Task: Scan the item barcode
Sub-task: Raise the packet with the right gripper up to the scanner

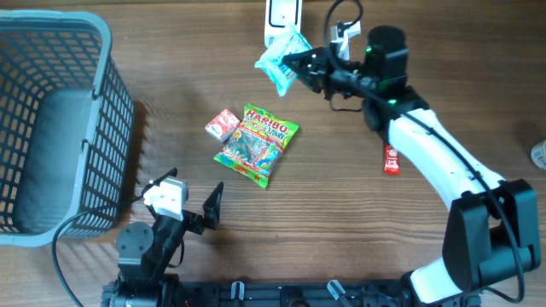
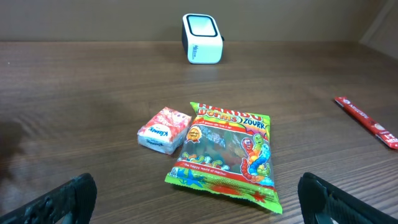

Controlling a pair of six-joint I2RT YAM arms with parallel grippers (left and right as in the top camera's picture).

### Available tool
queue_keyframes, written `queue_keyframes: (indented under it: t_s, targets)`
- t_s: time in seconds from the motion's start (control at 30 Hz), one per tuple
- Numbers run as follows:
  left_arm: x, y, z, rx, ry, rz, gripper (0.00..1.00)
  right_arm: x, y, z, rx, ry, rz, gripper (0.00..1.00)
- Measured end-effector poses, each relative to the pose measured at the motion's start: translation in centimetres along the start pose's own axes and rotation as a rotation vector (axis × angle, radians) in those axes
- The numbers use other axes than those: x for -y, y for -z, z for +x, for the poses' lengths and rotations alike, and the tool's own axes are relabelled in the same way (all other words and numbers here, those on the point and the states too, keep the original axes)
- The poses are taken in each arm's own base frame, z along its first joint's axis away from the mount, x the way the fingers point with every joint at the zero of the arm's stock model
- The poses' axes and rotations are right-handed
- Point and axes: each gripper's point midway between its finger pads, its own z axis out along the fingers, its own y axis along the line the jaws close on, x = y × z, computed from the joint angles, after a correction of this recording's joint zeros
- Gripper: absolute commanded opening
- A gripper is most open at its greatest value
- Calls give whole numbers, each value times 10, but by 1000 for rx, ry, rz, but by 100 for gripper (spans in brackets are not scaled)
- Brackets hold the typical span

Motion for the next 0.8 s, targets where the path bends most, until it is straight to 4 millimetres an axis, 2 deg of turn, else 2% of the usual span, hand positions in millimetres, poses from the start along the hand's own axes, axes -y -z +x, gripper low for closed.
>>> queue_keyframes:
  t_s: [0.13, 0.17, 0.2, 0.27, 0.3, 0.37, 0.47, 0.57, 0.73, 0.8]
  targets:
    - [0, 0, 0, 0, 0, 0, 100, 2, -16, -34, 275, 158, 61, 4]
    - [0, 0, 0, 0, 0, 0, 100, 6, -20, -43, 319, 166, 60, 5]
    - [0, 0, 0, 0, 0, 0, 100, 22, -30, -56, 363, 149, 86, 4]
    - [0, 0, 0, 0, 0, 0, 100, 48, -55, -74, 383, 107, 121, 4]
    - [0, 0, 0, -1, 0, 0, 100, 66, -83, -95, 398, 82, 129, 4]
    - [0, 0, 0, -1, 0, 0, 100, 88, -109, -110, 394, 28, 167, 5]
    - [0, 0, 0, 0, 0, 0, 100, 100, -142, -134, 405, -30, 163, 5]
    - [0, 0, 0, -1, 0, 0, 100, 110, -152, -141, 414, -80, 159, 5]
    - [0, 0, 0, -1, 0, 0, 100, 131, -154, -133, 396, -178, 208, 5]
    - [0, 0, 0, -1, 0, 0, 100, 133, -155, -130, 374, -172, 216, 5]
